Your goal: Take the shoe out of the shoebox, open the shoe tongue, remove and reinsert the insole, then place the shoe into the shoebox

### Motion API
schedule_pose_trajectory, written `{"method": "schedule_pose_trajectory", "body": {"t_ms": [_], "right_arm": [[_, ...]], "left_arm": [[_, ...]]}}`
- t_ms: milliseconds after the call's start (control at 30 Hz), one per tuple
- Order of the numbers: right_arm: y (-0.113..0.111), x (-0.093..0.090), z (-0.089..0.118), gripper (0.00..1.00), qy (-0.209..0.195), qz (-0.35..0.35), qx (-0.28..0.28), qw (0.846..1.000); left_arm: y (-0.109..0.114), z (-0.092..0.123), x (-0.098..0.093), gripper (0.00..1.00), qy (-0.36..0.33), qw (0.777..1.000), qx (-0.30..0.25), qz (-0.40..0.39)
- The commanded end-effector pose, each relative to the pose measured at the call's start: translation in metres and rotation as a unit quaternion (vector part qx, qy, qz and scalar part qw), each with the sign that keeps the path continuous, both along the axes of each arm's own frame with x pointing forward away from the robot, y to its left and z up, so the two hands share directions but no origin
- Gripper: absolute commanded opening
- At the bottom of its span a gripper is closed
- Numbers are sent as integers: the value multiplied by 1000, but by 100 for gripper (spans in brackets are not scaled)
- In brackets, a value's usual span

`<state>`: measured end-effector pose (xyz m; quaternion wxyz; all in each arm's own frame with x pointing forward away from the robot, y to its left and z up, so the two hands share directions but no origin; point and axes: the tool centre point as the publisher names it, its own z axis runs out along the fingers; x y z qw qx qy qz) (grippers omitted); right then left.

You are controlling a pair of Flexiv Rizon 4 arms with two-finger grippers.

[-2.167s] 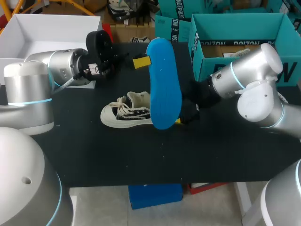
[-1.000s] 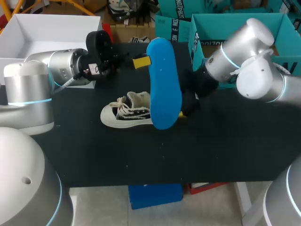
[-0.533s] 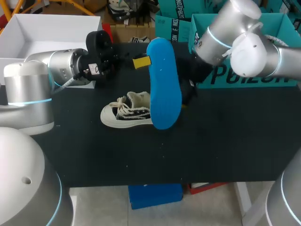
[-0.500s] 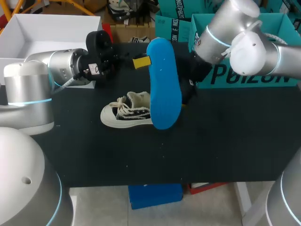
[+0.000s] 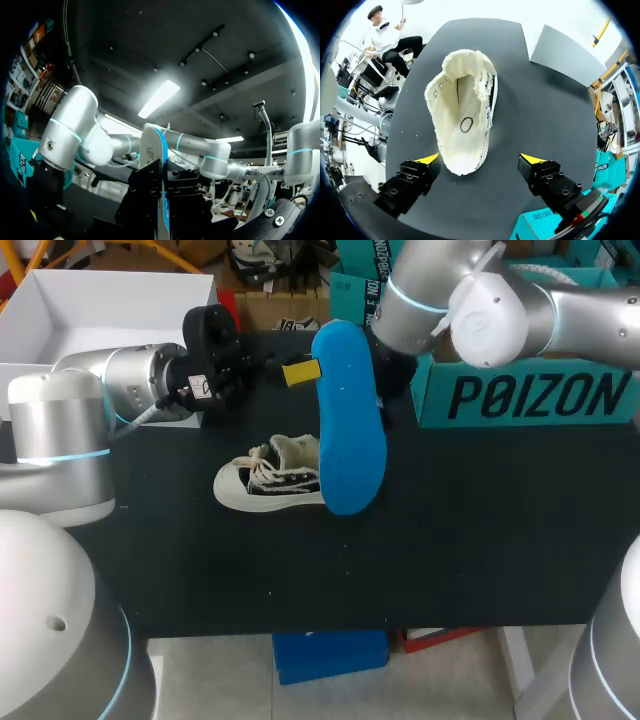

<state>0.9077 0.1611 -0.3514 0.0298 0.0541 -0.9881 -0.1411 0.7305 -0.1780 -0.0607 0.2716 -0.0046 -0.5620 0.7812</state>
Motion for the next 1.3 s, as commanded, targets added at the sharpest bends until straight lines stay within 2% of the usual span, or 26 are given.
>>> {"method": "schedule_pose_trajectory", "body": {"t_ms": [33,667,1300], "right_arm": [[16,6,-4,100,-4,7,-76,997],[62,10,-26,100,3,29,-97,995],[74,8,-46,100,25,37,-107,993]], "left_arm": [[-1,-1,-1,0,0,1000,-1,1],[-1,-1,-1,0,0,1000,-1,1],[-1,-1,-1,0,0,1000,-1,1]]}}
